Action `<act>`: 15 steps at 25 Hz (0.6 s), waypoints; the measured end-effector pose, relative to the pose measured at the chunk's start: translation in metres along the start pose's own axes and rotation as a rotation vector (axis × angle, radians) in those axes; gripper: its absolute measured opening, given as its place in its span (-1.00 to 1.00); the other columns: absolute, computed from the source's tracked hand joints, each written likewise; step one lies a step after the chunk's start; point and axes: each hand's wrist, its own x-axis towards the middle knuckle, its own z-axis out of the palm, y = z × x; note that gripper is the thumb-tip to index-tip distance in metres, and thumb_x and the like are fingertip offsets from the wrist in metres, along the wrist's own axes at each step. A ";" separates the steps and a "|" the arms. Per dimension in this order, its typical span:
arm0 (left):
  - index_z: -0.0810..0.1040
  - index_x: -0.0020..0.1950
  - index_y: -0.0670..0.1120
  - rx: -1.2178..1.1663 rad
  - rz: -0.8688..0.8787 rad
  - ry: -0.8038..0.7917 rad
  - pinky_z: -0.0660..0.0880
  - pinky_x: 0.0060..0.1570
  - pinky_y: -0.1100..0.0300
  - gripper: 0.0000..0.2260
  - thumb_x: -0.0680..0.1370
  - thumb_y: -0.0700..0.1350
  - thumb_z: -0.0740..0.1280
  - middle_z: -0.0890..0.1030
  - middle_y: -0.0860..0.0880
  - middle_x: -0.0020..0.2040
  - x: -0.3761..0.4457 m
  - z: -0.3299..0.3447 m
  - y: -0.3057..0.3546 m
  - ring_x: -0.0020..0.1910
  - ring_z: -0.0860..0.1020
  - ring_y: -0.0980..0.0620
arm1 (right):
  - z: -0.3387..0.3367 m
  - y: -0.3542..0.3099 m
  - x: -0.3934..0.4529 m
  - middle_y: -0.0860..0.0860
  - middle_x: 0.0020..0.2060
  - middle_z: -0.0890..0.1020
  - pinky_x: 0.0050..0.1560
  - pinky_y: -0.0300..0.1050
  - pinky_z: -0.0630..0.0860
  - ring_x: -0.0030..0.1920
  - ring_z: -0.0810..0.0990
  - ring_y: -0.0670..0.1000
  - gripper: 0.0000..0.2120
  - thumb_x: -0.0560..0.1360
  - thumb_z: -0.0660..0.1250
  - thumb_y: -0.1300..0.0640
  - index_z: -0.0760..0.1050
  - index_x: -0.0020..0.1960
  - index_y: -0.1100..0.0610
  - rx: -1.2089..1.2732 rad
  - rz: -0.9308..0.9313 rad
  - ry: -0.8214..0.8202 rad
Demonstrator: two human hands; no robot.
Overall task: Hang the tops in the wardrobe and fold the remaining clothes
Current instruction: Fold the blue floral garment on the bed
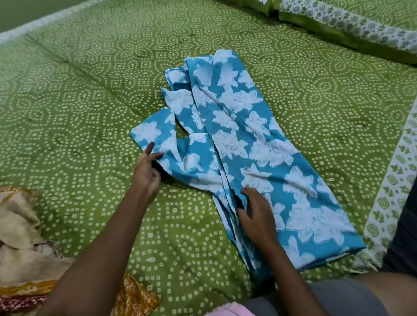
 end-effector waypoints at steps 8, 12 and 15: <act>0.39 0.36 -0.15 0.126 0.331 0.323 0.51 0.14 0.02 -0.47 0.43 -0.47 0.27 0.45 -0.22 0.33 -0.009 -0.056 0.014 0.18 0.51 -0.13 | -0.001 0.000 0.000 0.07 0.36 0.42 0.38 -0.07 0.21 0.38 0.33 0.07 -0.55 0.46 0.31 0.27 0.40 0.34 0.14 -0.002 -0.009 0.004; 0.32 0.42 -0.15 0.322 0.328 0.397 0.47 0.21 0.06 -0.43 0.44 -0.44 0.32 0.39 -0.16 0.37 -0.037 -0.073 0.001 0.29 0.44 -0.11 | -0.002 -0.017 0.001 0.12 0.27 0.48 0.31 -0.03 0.29 0.30 0.40 0.13 -0.55 0.44 0.39 0.20 0.41 0.31 0.19 -0.001 0.016 0.077; 0.29 0.43 -0.12 0.446 0.460 0.150 0.56 -0.10 0.30 -0.43 0.46 -0.45 0.30 0.45 -0.07 0.25 -0.063 -0.018 0.002 0.08 0.54 -0.02 | -0.001 -0.059 0.008 0.05 0.32 0.40 0.33 -0.03 0.34 0.28 0.38 0.04 -0.30 0.36 0.50 0.09 0.28 0.41 0.15 0.064 -0.090 -0.035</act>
